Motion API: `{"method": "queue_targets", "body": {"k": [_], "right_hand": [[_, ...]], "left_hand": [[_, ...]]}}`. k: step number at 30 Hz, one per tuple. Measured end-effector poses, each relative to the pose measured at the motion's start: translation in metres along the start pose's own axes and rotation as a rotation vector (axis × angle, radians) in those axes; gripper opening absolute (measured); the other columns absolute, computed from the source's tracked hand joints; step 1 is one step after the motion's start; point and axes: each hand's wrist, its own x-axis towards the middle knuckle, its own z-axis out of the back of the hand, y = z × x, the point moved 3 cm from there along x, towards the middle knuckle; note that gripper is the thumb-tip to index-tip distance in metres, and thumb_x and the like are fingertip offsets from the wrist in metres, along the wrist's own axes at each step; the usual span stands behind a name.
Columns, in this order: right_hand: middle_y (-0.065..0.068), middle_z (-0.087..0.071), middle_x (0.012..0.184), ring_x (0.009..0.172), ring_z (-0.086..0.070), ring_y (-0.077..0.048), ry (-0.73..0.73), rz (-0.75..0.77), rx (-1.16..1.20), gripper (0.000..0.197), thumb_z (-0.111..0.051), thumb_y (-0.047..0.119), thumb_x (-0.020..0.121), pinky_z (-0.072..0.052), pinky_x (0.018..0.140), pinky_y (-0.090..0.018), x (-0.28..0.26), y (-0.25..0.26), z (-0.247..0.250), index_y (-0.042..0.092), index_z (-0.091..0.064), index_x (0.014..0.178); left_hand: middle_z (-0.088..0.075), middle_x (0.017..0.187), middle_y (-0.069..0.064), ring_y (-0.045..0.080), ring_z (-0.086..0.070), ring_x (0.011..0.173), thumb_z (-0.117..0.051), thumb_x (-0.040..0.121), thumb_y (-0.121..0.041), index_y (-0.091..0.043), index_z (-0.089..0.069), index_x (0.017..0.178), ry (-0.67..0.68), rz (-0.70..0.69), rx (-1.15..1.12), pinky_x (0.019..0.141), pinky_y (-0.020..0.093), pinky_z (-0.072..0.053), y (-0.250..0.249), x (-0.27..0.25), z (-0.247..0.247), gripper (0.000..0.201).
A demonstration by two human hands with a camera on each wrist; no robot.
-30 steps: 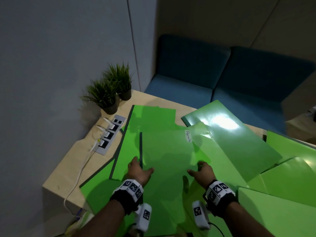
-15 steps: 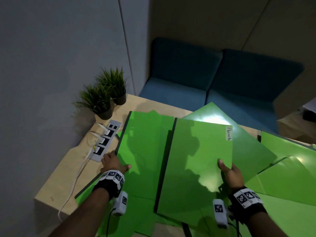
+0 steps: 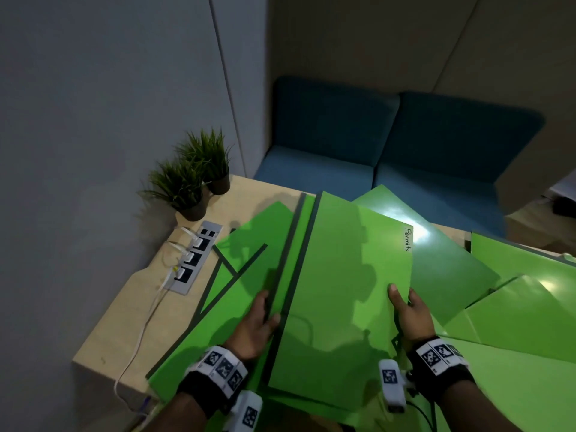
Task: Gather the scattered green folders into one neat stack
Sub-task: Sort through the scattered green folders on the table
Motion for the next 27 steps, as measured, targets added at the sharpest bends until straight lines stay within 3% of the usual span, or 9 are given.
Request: {"method": "queue_targets", "body": {"k": [2, 5, 7, 9, 12, 15, 21, 23, 27], "right_hand": [[-0.013, -0.033, 0.156, 0.138, -0.037, -0.039, 0.011, 0.032, -0.027, 0.133, -0.057, 0.092, 0.048, -0.033, 0.108, -0.063, -0.001, -0.003, 0.003, 0.014, -0.025, 0.152], [-0.014, -0.037, 0.153, 0.137, -0.037, -0.04, -0.007, -0.092, 0.012, 0.101, -0.063, 0.067, 0.076, -0.034, 0.107, -0.061, -0.003, -0.008, 0.017, 0.007, -0.028, 0.15], [-0.009, -0.05, 0.141, 0.13, -0.046, -0.04, -0.025, -0.081, 0.021, 0.096, -0.069, 0.066, 0.074, -0.038, 0.105, -0.059, -0.003, -0.012, 0.031, 0.006, -0.041, 0.142], [-0.013, -0.054, 0.14, 0.124, -0.052, -0.039, -0.047, -0.045, 0.012, 0.114, -0.069, 0.082, 0.054, -0.042, 0.102, -0.056, -0.001, -0.013, 0.044, 0.007, -0.049, 0.137], [-0.02, -0.037, 0.152, 0.13, -0.044, -0.043, -0.129, -0.09, -0.034, 0.087, -0.059, 0.059, 0.086, -0.041, 0.102, -0.049, -0.007, -0.008, 0.072, 0.001, -0.034, 0.146], [-0.019, -0.034, 0.154, 0.126, -0.048, -0.045, -0.164, -0.074, -0.077, 0.107, -0.051, 0.077, 0.072, -0.041, 0.103, -0.059, -0.004, -0.012, 0.097, 0.003, -0.032, 0.147], [-0.021, -0.046, 0.143, 0.111, -0.057, -0.044, -0.177, -0.108, -0.117, 0.15, -0.052, 0.1, 0.028, -0.048, 0.092, -0.059, 0.026, -0.039, 0.121, 0.005, -0.036, 0.142], [-0.021, -0.047, 0.139, 0.11, -0.057, -0.044, -0.151, -0.117, -0.134, 0.153, -0.052, 0.099, 0.025, -0.048, 0.09, -0.058, 0.031, -0.043, 0.122, 0.006, -0.033, 0.144], [-0.009, -0.045, 0.104, 0.083, -0.047, -0.024, -0.162, -0.118, -0.118, 0.148, -0.056, 0.098, 0.021, -0.045, 0.073, -0.047, 0.038, -0.049, 0.125, 0.008, -0.039, 0.137]], "left_hand": [[-0.04, 0.137, -0.003, 0.016, -0.035, 0.134, -0.035, 0.103, -0.019, -0.01, -0.021, 0.148, 0.02, -0.001, -0.068, 0.102, 0.014, -0.031, -0.01, -0.005, -0.016, 0.048], [-0.045, 0.134, -0.003, 0.016, -0.043, 0.131, -0.03, 0.095, -0.056, -0.018, -0.029, 0.143, 0.064, -0.016, -0.219, 0.105, 0.019, -0.033, -0.013, -0.008, -0.03, 0.061], [-0.052, 0.127, -0.008, -0.001, -0.051, 0.117, -0.025, 0.077, -0.081, -0.03, -0.04, 0.131, 0.151, -0.082, -0.176, 0.101, 0.016, -0.039, -0.013, -0.005, -0.028, 0.076], [-0.051, 0.13, -0.011, -0.002, -0.05, 0.118, -0.032, 0.075, -0.079, -0.033, -0.046, 0.124, 0.093, -0.083, -0.007, 0.103, 0.022, -0.042, -0.007, 0.003, -0.009, 0.069], [-0.033, 0.151, 0.007, 0.028, -0.033, 0.139, -0.066, 0.077, -0.055, -0.02, -0.034, 0.142, -0.314, 0.221, 0.401, 0.112, 0.046, -0.035, 0.035, 0.013, 0.041, 0.08], [-0.019, 0.156, 0.014, 0.034, -0.023, 0.142, -0.067, 0.067, -0.07, -0.014, -0.014, 0.15, -0.317, 0.445, 0.671, 0.111, 0.051, -0.031, 0.077, 0.006, 0.066, 0.114], [-0.036, 0.136, 0.018, 0.038, -0.038, 0.126, -0.065, 0.05, -0.084, -0.01, -0.036, 0.137, -0.454, 0.47, 0.667, 0.102, 0.052, -0.037, 0.089, 0.021, 0.082, 0.118], [-0.037, 0.131, 0.017, 0.037, -0.04, 0.122, -0.065, 0.048, -0.085, -0.009, -0.039, 0.132, -0.488, 0.497, 0.625, 0.1, 0.053, -0.037, 0.087, 0.027, 0.084, 0.117], [-0.032, 0.132, 0.015, 0.034, -0.035, 0.123, -0.06, 0.053, -0.086, -0.002, -0.035, 0.136, -0.555, 0.545, 0.635, 0.099, 0.053, -0.037, 0.072, 0.032, 0.08, 0.121]]}}
